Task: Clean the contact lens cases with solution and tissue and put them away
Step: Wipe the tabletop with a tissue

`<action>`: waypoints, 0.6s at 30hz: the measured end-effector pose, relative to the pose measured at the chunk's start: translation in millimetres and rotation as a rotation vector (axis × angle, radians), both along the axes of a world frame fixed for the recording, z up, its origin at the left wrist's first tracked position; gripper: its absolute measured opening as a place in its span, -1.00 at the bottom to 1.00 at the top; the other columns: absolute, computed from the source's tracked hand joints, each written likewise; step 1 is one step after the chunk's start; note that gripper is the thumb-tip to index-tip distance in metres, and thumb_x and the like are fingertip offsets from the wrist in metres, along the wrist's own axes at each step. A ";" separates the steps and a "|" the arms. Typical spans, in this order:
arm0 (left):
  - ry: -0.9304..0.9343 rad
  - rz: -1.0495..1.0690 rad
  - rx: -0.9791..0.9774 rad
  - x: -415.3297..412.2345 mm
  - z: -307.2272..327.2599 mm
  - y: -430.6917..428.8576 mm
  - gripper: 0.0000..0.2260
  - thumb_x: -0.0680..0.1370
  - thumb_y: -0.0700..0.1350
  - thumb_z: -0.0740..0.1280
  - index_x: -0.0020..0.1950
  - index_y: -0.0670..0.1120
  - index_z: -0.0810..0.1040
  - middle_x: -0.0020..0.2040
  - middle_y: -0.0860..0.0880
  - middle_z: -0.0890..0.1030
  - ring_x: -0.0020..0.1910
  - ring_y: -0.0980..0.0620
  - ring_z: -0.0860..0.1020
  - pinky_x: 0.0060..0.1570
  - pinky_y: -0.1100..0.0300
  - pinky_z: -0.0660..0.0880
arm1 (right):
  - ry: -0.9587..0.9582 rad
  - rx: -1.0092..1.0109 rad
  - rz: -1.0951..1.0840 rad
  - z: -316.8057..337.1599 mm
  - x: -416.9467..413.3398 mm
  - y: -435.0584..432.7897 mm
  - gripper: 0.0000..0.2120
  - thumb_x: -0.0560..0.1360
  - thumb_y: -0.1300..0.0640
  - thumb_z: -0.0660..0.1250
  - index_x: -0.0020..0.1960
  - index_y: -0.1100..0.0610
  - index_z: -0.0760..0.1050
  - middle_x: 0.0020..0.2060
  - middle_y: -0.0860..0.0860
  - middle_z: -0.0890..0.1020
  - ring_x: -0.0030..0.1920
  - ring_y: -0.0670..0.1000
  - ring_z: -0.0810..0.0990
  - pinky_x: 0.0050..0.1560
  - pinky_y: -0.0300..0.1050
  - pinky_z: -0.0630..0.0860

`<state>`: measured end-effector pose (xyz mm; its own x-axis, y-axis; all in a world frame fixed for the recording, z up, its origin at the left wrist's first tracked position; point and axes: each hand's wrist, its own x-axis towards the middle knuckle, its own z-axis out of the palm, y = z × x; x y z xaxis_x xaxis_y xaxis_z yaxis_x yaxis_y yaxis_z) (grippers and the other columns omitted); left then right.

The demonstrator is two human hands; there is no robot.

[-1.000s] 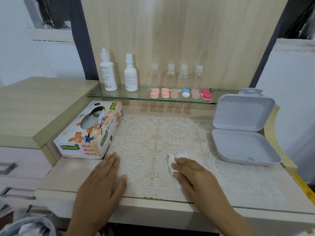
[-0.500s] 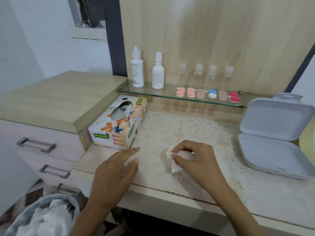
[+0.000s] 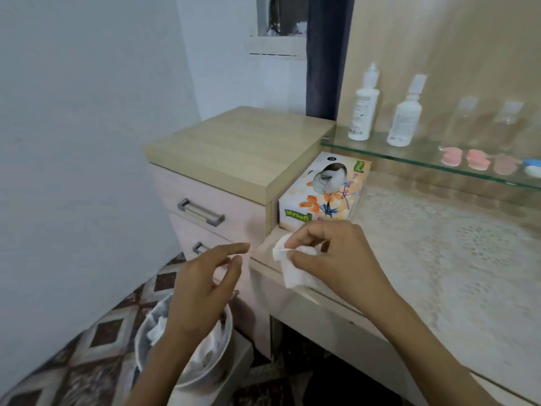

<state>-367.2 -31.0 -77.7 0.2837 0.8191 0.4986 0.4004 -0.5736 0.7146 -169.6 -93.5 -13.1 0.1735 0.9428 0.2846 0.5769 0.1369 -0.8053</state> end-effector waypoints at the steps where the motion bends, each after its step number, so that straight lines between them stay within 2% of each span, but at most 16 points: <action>1: -0.011 0.031 -0.019 -11.2 -2.0 2.8 -0.77 0.51 0.04 0.23 0.08 0.10 0.62 -0.07 0.24 0.65 -0.21 0.31 0.57 -0.19 0.26 0.53 | 0.007 0.000 0.022 -1.0 -10.8 7.4 -0.92 0.33 0.18 0.49 -0.24 0.01 0.66 -0.29 -0.09 0.66 -0.24 -0.15 0.56 -0.26 -0.30 0.45; 3: -0.011 0.096 -0.051 -35.4 -7.9 9.7 -0.78 0.51 0.03 0.21 0.06 0.13 0.62 -0.07 0.24 0.65 -0.19 0.28 0.58 -0.21 0.31 0.49 | 0.030 0.006 0.077 -3.3 -32.8 21.2 -0.91 0.34 0.18 0.50 -0.24 0.01 0.65 -0.30 -0.07 0.67 -0.26 -0.16 0.56 -0.26 -0.28 0.46; 6: 0.010 0.163 -0.092 -71.3 -20.4 19.9 -0.79 0.52 -0.05 0.24 0.06 0.07 0.63 -0.04 0.20 0.65 -0.08 0.23 0.61 -0.08 0.27 0.54 | 0.073 0.020 0.168 -11.0 -65.9 40.0 -0.92 0.33 0.24 0.50 -0.24 0.09 0.66 -0.33 -0.07 0.66 -0.33 -0.19 0.53 -0.31 -0.40 0.39; 10: 0.026 0.246 -0.135 -109.2 -40.0 26.6 -0.83 0.54 -0.17 0.30 0.04 0.01 0.64 -0.05 0.18 0.66 -0.07 0.27 0.60 -0.08 0.38 0.52 | 0.019 -0.038 0.235 -39.4 -109.8 66.6 -0.91 0.35 0.25 0.49 -0.24 0.08 0.64 -0.32 -0.08 0.65 -0.26 -0.13 0.59 -0.24 -0.37 0.45; 13: 0.033 0.287 -0.197 -132.4 -58.8 29.7 -0.77 0.49 -0.05 0.24 0.06 0.02 0.63 -0.05 0.18 0.66 -0.08 0.26 0.60 -0.09 0.30 0.54 | -0.043 -0.101 0.241 -70.7 -136.5 86.3 -0.93 0.37 0.23 0.48 -0.22 0.08 0.64 -0.32 -0.10 0.64 -0.28 -0.18 0.58 -0.22 -0.38 0.48; 15: 0.036 0.315 -0.222 -147.4 -74.5 33.4 -0.75 0.48 -0.03 0.23 0.07 0.03 0.63 -0.05 0.20 0.65 -0.10 0.27 0.60 -0.11 0.30 0.54 | -0.102 -0.153 0.234 -96.9 -150.2 99.3 -0.94 0.38 0.21 0.46 -0.22 0.07 0.63 -0.31 -0.11 0.63 -0.27 -0.18 0.58 -0.18 -0.28 0.54; 18: 0.077 0.348 -0.234 -162.0 -98.0 39.9 -0.82 0.50 -0.08 0.28 0.04 0.06 0.63 -0.08 0.27 0.63 -0.10 0.31 0.58 -0.10 0.32 0.54 | -0.193 -0.255 0.188 -138.4 -165.9 119.5 -0.89 0.39 0.15 0.45 -0.25 -0.03 0.58 -0.29 -0.13 0.61 -0.24 -0.15 0.58 -0.12 -0.06 0.59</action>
<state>-529.2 8.9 -175.7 -0.0010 0.9613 0.2756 0.5989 -0.2202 0.7700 -335.5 25.9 -151.5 -0.0435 0.9979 0.0470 0.7054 0.0640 -0.7059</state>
